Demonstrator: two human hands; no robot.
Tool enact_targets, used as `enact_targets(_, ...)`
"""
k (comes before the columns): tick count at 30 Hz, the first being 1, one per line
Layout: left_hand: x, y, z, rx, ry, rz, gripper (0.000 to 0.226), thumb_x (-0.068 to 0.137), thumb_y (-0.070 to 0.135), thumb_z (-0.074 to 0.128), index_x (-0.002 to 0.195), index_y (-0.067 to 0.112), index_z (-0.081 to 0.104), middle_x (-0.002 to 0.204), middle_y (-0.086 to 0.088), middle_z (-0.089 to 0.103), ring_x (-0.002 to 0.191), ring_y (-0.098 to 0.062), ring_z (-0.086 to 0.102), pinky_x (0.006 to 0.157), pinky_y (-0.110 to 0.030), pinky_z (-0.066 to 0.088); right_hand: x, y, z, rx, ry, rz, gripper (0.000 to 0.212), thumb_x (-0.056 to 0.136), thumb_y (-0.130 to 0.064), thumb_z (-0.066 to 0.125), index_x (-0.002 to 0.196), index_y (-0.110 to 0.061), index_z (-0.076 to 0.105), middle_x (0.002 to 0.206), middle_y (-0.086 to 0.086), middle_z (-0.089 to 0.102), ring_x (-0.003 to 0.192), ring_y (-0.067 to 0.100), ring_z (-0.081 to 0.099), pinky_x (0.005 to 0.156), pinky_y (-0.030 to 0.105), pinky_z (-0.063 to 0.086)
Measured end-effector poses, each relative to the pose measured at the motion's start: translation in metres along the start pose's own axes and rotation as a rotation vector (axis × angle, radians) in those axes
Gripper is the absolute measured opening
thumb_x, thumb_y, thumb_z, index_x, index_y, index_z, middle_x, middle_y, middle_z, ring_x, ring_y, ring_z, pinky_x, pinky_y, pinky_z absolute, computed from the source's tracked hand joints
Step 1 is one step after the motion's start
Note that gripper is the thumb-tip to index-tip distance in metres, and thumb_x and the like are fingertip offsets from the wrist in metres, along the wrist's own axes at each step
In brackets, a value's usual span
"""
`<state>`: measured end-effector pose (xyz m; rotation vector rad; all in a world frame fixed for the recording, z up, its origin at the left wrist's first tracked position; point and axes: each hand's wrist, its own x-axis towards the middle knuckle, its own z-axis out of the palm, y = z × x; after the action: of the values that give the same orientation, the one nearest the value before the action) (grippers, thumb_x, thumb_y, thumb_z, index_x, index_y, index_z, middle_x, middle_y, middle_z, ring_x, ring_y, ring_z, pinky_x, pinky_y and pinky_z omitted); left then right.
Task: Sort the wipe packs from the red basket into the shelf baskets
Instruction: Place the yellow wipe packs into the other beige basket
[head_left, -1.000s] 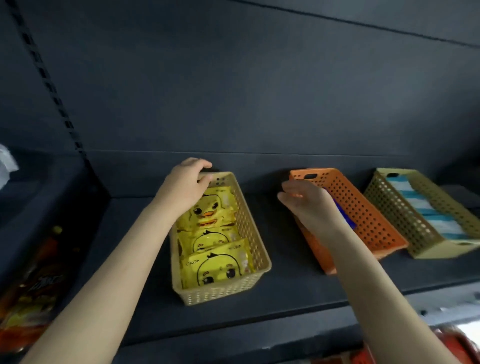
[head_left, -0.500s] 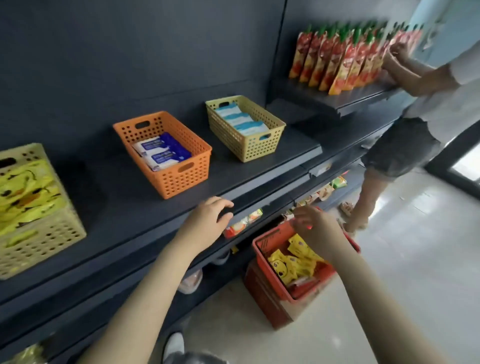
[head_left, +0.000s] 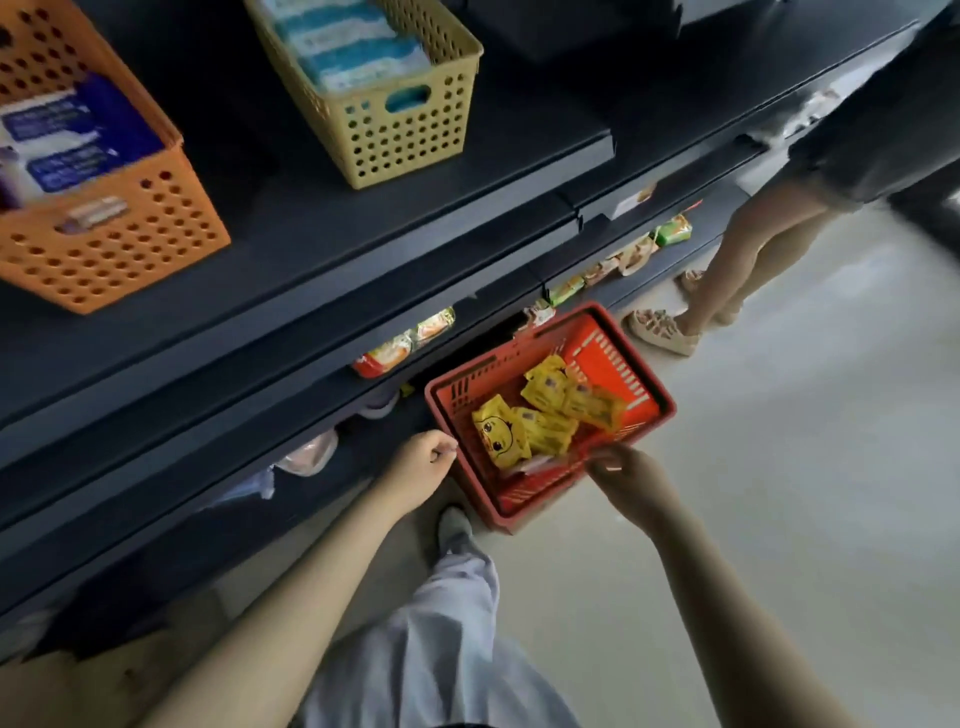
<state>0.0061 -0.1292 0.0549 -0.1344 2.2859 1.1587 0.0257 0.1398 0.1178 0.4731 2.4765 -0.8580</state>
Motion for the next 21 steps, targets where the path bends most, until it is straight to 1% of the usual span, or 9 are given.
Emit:
enact_targets(3, 0.047, -0.002, 0.025, -0.033, -0.012, -0.086, 0.025, 0.098, 0.016, 0.051, 0.119, 0.008, 0.062, 0.121, -0.007, 0.064, 0.114, -0.020, 0.059, 0.092, -0.024, 0.044, 0.056, 0.019, 0.004, -0.007, -0.067, 0.018, 0.021, 0.091, -0.013, 0.060, 0.109, -0.008, 0.069, 0.109, 0.007, 0.071, 0.098, 0.021, 0.064, 0.077, 0.024, 0.041)
enact_targets(6, 0.104, -0.006, 0.053, -0.034, -0.031, -0.156, 0.028, 0.097, 0.016, 0.052, 0.122, 0.005, 0.059, 0.124, -0.010, 0.062, 0.116, -0.023, 0.058, 0.093, -0.025, 0.043, 0.120, 0.043, 0.017, 0.010, -0.132, 0.048, 0.023, 0.091, -0.009, 0.057, 0.111, -0.005, 0.068, 0.108, 0.006, 0.069, 0.090, 0.014, 0.057, 0.076, 0.022, 0.040)
enact_targets(8, 0.148, -0.011, 0.076, -0.029, -0.053, -0.203, 0.030, 0.098, 0.019, 0.052, 0.125, 0.006, 0.056, 0.128, -0.010, 0.060, 0.118, -0.023, 0.056, 0.096, -0.029, 0.043, 0.165, 0.065, 0.033, -0.005, -0.164, 0.084, 0.022, 0.091, -0.010, 0.057, 0.110, -0.007, 0.067, 0.105, 0.004, 0.067, 0.094, 0.017, 0.060, 0.075, 0.022, 0.039)
enact_targets(11, 0.214, -0.028, 0.111, -0.017, -0.048, -0.253, 0.037, 0.097, 0.021, 0.053, 0.131, 0.009, 0.051, 0.135, -0.009, 0.055, 0.125, -0.025, 0.052, 0.103, -0.033, 0.041, 0.237, 0.098, 0.070, -0.007, -0.170, 0.153, 0.032, 0.093, -0.021, 0.058, 0.121, -0.006, 0.062, 0.119, 0.011, 0.065, 0.108, 0.030, 0.061, 0.086, 0.030, 0.046)
enact_targets(12, 0.234, -0.036, 0.122, -0.006, -0.041, -0.271, 0.040, 0.097, 0.022, 0.054, 0.134, 0.009, 0.049, 0.137, -0.009, 0.054, 0.127, -0.026, 0.050, 0.104, -0.033, 0.040, 0.259, 0.108, 0.084, -0.007, -0.172, 0.189, 0.038, 0.094, -0.026, 0.058, 0.126, -0.005, 0.058, 0.124, 0.013, 0.063, 0.112, 0.032, 0.059, 0.090, 0.034, 0.047)
enact_targets(14, 0.268, -0.051, 0.143, 0.018, -0.034, -0.297, 0.045, 0.096, 0.022, 0.056, 0.138, 0.009, 0.045, 0.139, -0.009, 0.052, 0.128, -0.025, 0.048, 0.101, -0.027, 0.036, 0.294, 0.126, 0.111, 0.020, -0.197, 0.286, 0.050, 0.094, -0.033, 0.058, 0.133, -0.003, 0.050, 0.132, 0.017, 0.057, 0.118, 0.035, 0.054, 0.095, 0.039, 0.045)
enact_targets(16, 0.294, -0.065, 0.160, 0.002, -0.032, -0.340, 0.050, 0.095, 0.020, 0.058, 0.141, 0.010, 0.041, 0.140, -0.009, 0.050, 0.127, -0.023, 0.048, 0.096, -0.020, 0.033, 0.317, 0.143, 0.134, 0.108, -0.225, 0.396, 0.052, 0.093, -0.035, 0.059, 0.134, -0.004, 0.048, 0.133, 0.016, 0.056, 0.118, 0.034, 0.054, 0.095, 0.040, 0.046)
enact_targets(17, 0.304, -0.071, 0.168, -0.016, -0.035, -0.361, 0.053, 0.095, 0.021, 0.059, 0.143, 0.010, 0.038, 0.142, -0.009, 0.049, 0.128, -0.023, 0.047, 0.098, -0.020, 0.033, 0.325, 0.150, 0.144, 0.157, -0.234, 0.445, 0.051, 0.092, -0.035, 0.061, 0.132, -0.006, 0.050, 0.130, 0.016, 0.058, 0.116, 0.033, 0.056, 0.095, 0.039, 0.048)
enact_targets(21, 0.324, -0.090, 0.185, 0.018, -0.066, -0.375, 0.066, 0.093, 0.026, 0.062, 0.149, 0.013, 0.031, 0.150, -0.009, 0.040, 0.137, -0.024, 0.038, 0.112, -0.032, 0.030, 0.343, 0.164, 0.167, 0.283, -0.236, 0.534, 0.052, 0.088, -0.033, 0.066, 0.132, -0.009, 0.051, 0.128, 0.011, 0.058, 0.117, 0.031, 0.056, 0.100, 0.042, 0.048)
